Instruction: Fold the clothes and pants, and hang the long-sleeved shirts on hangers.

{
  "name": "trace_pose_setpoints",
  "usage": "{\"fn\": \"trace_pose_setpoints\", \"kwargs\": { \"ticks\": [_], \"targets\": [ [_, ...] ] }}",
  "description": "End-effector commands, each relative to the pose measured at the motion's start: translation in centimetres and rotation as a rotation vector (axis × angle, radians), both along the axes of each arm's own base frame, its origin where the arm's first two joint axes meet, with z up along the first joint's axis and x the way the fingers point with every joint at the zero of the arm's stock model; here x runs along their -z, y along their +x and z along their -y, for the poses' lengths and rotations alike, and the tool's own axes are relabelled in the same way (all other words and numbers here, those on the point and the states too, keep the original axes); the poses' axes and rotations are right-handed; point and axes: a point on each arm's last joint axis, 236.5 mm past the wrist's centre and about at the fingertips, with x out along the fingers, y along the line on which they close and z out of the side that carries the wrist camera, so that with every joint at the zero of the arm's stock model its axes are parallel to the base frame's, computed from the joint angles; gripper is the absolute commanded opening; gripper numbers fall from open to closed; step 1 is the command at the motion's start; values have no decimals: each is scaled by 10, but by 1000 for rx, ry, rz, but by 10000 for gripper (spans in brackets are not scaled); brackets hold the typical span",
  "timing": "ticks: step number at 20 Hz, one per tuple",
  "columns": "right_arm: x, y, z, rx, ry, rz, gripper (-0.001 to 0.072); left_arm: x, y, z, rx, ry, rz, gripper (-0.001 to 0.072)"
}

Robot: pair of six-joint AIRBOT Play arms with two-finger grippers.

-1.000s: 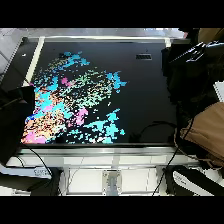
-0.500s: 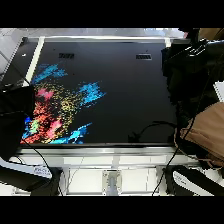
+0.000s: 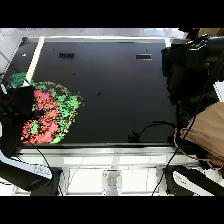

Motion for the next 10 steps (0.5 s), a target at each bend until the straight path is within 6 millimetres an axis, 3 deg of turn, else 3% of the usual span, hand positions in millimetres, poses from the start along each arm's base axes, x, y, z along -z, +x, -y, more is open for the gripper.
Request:
{"fn": "trace_pose_setpoints", "kwargs": {
  "ticks": [1,4,6,8,10],
  "targets": [
    [-5,5,0,12,12,22,527,2,6,-4,14,18,17,55],
    [-6,7,2,24,9,31,447,-2,-2,20,-65,-28,-18,55],
    [-4,12,12,60,-23,43,441,-9,12,66,-58,-119,13,55],
    [7,12,26,93,-86,18,441,-24,44,149,-13,-309,108,55],
    [24,8,45,131,-176,-40,441,-50,72,252,96,-519,202,54]
  ]
}}
